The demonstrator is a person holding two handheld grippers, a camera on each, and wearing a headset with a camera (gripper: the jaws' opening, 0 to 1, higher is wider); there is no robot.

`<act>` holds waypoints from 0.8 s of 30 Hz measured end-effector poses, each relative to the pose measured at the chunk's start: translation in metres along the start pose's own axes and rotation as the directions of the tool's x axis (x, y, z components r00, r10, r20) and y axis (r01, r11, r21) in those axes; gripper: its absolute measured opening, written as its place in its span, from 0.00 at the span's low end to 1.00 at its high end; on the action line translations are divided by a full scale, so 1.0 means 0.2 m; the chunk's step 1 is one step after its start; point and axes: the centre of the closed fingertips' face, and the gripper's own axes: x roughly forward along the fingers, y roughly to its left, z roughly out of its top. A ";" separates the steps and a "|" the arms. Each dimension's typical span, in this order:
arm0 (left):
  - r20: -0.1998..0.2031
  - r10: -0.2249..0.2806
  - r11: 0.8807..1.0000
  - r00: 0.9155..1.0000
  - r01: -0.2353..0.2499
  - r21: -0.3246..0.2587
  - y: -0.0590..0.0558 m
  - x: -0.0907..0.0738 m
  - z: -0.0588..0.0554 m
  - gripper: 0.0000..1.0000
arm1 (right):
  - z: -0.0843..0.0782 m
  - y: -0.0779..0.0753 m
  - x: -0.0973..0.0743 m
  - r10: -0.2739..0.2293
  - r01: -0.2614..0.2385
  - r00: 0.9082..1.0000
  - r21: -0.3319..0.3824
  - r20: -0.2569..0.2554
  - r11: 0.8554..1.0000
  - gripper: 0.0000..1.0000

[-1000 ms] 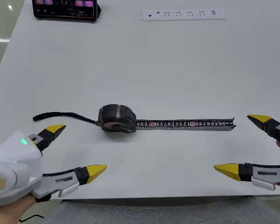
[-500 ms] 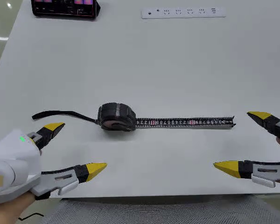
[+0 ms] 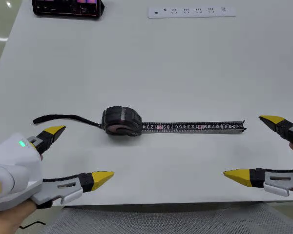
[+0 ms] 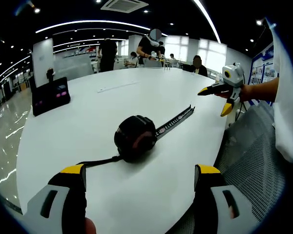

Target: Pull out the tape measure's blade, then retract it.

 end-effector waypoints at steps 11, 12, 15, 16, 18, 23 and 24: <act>0.003 0.004 1.000 1.000 -0.004 0.004 0.01 0.00 0.02 0.89 | 0.00 -0.01 0.00 0.000 0.000 1.000 0.000 -0.002 1.000 0.92; 0.004 0.004 1.000 1.000 -0.004 0.002 0.01 0.00 0.02 0.89 | 0.00 -0.01 0.00 0.000 0.000 1.000 0.000 -0.001 1.000 0.92; 0.006 0.004 1.000 1.000 -0.004 -0.002 0.01 0.00 0.03 0.89 | 0.00 0.00 0.00 0.001 -0.001 1.000 0.002 -0.001 1.000 0.92; 0.006 0.004 1.000 1.000 -0.004 -0.001 0.01 0.00 0.03 0.89 | 0.00 0.00 0.00 0.001 -0.001 1.000 0.001 -0.002 1.000 0.92; 0.003 0.002 1.000 1.000 -0.002 0.000 0.01 0.00 0.02 0.88 | 0.00 -0.01 0.00 0.001 -0.001 1.000 0.001 -0.002 1.000 0.92; 0.006 -0.001 1.000 1.000 0.001 -0.002 0.00 0.01 0.04 0.88 | 0.01 0.00 0.00 0.002 -0.002 1.000 0.001 0.001 1.000 0.92; 0.007 -0.003 1.000 1.000 0.003 -0.003 0.00 0.02 0.04 0.88 | 0.01 -0.01 0.01 0.001 -0.001 1.000 0.001 0.002 1.000 0.92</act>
